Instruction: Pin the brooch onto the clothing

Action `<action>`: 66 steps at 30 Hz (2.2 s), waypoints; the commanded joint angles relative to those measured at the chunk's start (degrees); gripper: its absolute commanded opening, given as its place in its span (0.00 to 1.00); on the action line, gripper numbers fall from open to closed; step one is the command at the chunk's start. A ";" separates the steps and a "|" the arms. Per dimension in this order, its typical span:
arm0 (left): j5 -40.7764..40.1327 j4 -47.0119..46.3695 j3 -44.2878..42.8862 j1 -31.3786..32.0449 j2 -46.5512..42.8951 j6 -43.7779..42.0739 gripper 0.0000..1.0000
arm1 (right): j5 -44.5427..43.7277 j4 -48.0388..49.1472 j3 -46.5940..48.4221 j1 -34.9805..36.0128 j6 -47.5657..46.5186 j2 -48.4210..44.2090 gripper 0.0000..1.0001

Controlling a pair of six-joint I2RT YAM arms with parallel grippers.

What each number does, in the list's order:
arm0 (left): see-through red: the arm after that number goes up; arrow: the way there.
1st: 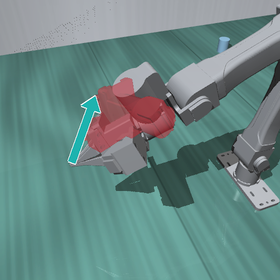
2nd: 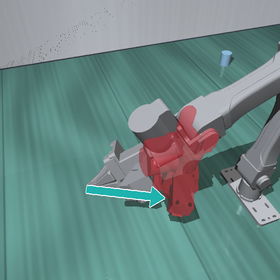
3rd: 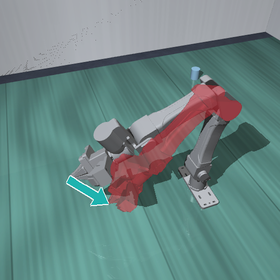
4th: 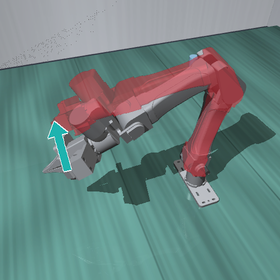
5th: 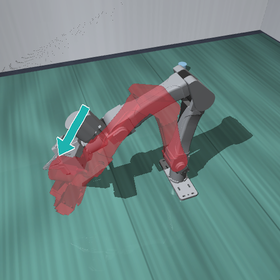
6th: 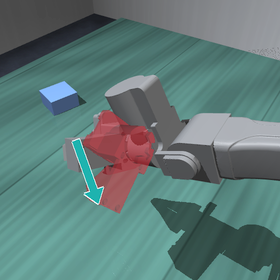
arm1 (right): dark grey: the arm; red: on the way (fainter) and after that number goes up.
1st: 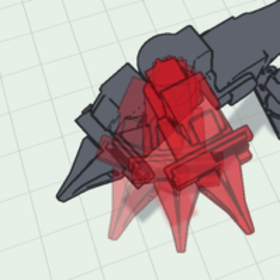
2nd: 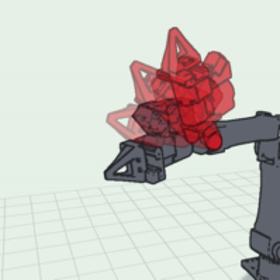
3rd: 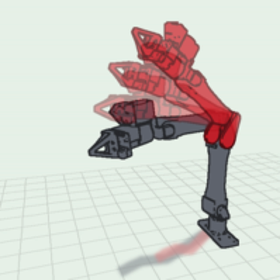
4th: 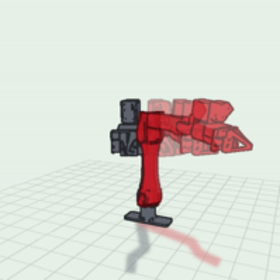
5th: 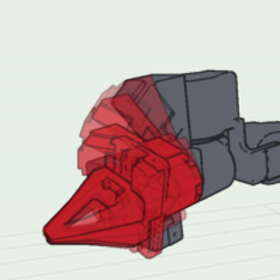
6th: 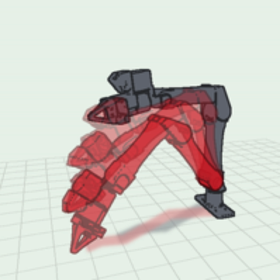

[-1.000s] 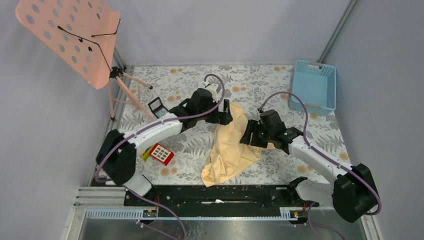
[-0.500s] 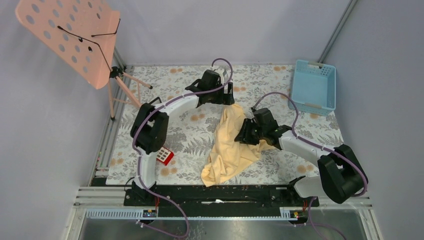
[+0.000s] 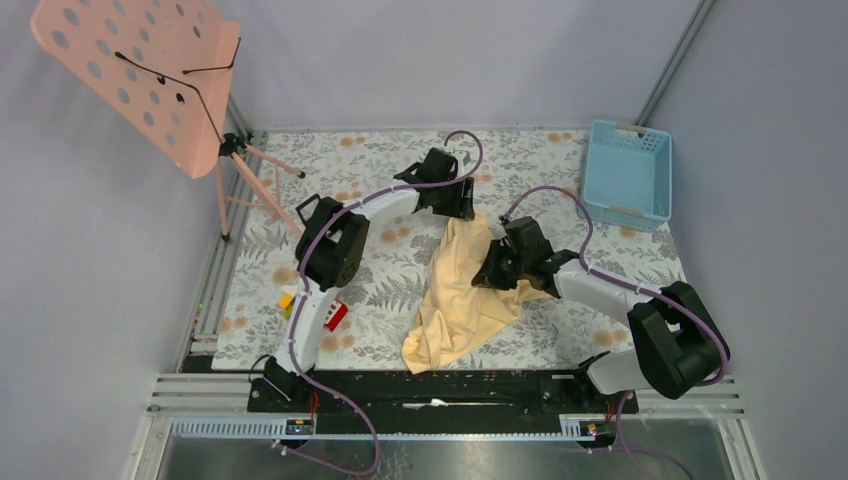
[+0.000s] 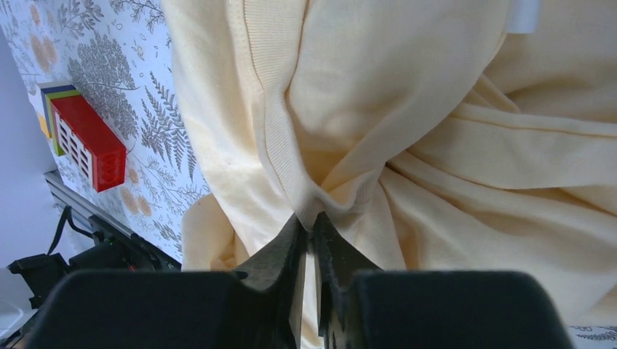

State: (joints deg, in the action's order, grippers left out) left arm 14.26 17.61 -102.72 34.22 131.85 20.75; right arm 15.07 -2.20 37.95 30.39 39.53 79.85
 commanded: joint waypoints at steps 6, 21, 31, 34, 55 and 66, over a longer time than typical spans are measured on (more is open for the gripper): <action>5.30 -7.63 1.06 0.06 -2.20 -1.21 0.00 | -5.07 -5.68 2.41 0.45 -4.23 -5.05 0.00; -15.19 -25.00 31.25 0.13 -61.72 -2.41 0.00 | -41.21 -35.48 35.38 0.46 -28.31 -29.99 0.00; -7.10 -15.72 18.93 4.93 -76.86 -13.13 0.00 | -32.82 -29.38 62.90 0.45 -40.62 -29.45 0.00; -5.18 -15.31 17.25 6.38 -79.80 -13.54 0.00 | -26.87 -28.56 66.73 0.46 -42.33 -29.32 0.00; -21.71 -9.79 17.91 -9.61 -53.36 -4.54 0.00 | -40.11 -14.39 53.34 -8.81 -40.22 -6.25 0.00; -15.38 -1.87 9.42 -12.71 -33.05 1.44 0.98 | -27.08 -26.34 62.48 -13.30 -35.41 18.75 0.97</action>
State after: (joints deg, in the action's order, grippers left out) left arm -1.74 15.40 -93.82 21.61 102.19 19.14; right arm -13.85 -24.43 99.66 17.15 2.37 101.06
